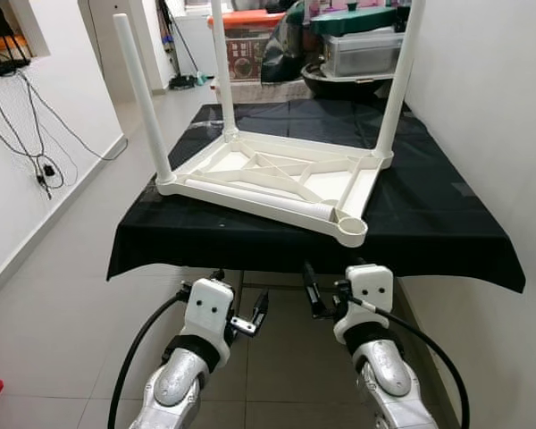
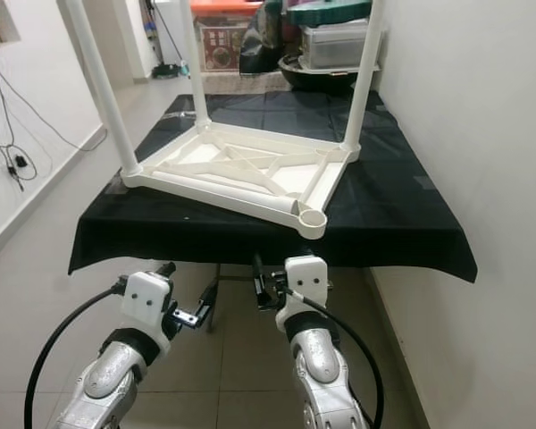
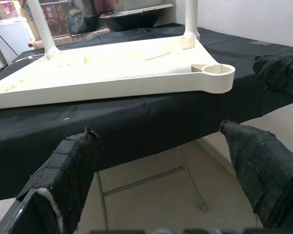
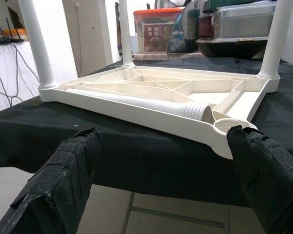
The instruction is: Building children table
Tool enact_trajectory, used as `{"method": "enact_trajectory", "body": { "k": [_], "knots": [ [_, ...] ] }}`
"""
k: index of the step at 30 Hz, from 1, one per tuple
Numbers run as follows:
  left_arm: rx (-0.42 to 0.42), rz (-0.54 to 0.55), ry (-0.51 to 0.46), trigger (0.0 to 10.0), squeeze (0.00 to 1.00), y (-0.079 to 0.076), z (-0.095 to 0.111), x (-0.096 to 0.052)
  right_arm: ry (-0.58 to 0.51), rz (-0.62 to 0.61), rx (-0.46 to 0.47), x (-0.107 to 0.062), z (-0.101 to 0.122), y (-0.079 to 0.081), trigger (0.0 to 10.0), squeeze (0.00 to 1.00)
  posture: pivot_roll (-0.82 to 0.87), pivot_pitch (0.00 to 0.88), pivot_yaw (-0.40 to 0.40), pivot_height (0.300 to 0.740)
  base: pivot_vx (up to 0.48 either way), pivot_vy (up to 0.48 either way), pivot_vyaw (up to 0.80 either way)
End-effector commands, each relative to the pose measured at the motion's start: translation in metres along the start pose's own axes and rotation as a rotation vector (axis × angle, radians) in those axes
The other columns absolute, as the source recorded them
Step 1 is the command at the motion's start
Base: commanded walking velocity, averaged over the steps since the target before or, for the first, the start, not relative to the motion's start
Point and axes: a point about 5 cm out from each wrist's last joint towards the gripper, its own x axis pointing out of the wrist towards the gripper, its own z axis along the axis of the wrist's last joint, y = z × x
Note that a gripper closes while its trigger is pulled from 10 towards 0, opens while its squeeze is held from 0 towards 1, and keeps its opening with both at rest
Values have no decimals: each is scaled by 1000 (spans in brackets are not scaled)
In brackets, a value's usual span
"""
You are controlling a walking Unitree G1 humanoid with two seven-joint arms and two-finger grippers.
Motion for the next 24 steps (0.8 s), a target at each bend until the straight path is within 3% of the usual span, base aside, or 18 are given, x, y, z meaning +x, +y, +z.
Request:
{"method": "enact_trajectory", "body": {
  "k": [1,6,24],
  "knots": [
    [7,13,14,10000,0,4,-3,0,-1,2,12,0,-1,3,10000,0,2,0,32,740,0,0,0],
    [8,20,9,10000,0,4,-2,0,-4,-4,19,0,0,2,10000,0,3,0,34,740,0,0,0],
    [9,1,6,10000,0,1,-2,0,-9,-15,23,0,1,-1,10000,0,-23,0,41,740,232,0,0]
  ]
}}
